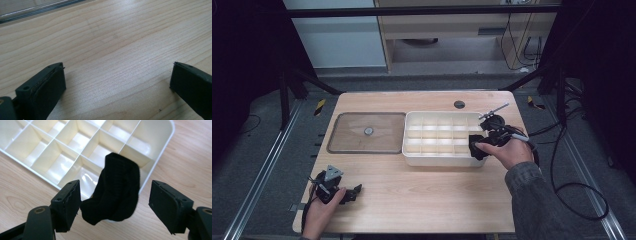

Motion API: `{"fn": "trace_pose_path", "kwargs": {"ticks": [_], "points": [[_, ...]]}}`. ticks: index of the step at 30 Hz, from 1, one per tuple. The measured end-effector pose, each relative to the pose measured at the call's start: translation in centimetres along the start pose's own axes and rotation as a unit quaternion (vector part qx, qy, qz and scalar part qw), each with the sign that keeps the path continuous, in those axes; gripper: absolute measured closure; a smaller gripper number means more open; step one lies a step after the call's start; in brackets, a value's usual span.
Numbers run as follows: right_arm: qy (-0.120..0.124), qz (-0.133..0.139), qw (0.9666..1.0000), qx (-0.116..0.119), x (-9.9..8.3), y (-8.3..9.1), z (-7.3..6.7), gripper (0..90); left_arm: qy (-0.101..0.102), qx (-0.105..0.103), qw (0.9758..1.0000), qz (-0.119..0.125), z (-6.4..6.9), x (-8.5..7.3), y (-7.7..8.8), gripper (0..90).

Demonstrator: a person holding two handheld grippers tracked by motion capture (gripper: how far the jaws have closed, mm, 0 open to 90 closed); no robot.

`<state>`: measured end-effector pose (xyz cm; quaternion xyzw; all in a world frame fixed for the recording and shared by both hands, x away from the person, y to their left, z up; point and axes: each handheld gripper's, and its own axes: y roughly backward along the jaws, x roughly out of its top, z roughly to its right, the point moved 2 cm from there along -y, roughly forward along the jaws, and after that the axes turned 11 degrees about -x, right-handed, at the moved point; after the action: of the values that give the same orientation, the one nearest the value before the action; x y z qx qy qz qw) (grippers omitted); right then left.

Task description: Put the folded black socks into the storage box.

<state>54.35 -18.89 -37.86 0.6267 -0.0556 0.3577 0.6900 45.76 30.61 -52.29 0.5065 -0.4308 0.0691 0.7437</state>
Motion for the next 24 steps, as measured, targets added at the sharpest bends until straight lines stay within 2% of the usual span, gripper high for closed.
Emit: {"fn": "trace_pose_path", "kwargs": {"ticks": [3,7,13,18,24], "points": [[-0.005,0.006,1.0,-0.003,0.2,0.9,0.8,29.1,0.0,0.0,1.0,0.0,0.0,0.0,0.0,0.0],[-0.008,0.01,0.9999,0.0,0.6,2.0,1.7,40.6,0.0,0.0,1.0,0.001,0.0,0.0,0.0,0.0],[-0.011,0.025,0.9996,-0.007,1.3,4.0,3.0,67.6,-0.001,0.0,1.0,0.0,0.0,0.0,0.0,0.0],[-0.017,0.034,0.9992,-0.009,1.8,4.5,3.5,90.0,-0.001,0.0,1.0,0.0,0.0,0.0,0.0,0.0],[-0.018,0.024,0.9995,-0.008,2.4,3.9,3.4,90.0,0.0,0.0,1.0,0.001,0.0,0.0,0.0,0.0]]}}
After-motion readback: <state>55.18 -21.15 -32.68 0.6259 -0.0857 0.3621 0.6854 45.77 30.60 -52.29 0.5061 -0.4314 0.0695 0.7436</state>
